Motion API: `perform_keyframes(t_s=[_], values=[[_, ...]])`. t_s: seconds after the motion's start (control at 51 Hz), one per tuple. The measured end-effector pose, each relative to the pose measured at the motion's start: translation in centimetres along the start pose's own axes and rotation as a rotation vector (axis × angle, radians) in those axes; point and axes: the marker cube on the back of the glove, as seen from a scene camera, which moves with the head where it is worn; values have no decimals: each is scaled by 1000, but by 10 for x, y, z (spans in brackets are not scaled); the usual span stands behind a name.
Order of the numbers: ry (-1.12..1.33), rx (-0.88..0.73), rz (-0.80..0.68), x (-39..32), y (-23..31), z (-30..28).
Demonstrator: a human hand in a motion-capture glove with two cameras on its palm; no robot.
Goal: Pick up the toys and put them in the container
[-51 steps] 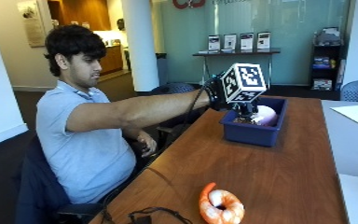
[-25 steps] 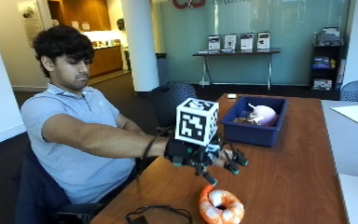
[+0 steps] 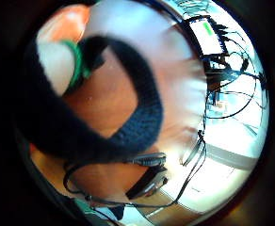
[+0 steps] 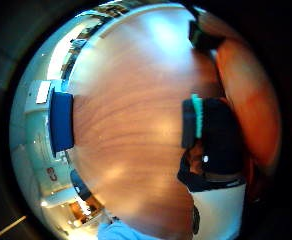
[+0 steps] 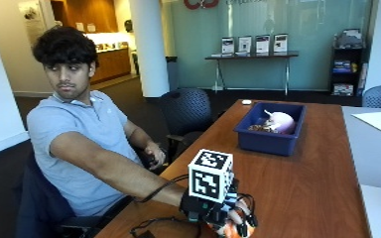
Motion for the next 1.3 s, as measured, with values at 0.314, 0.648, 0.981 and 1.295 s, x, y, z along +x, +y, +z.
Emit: perform_keyframes(t_s=[0.314, 0.648, 0.981, 1.295], values=[[58, 120, -73, -12, 2, -9], [-82, 311, -241, -124, -6, -148], [-96, 384, -486, -314, -20, -231], [-124, 338, -659, -453, -28, -225]])
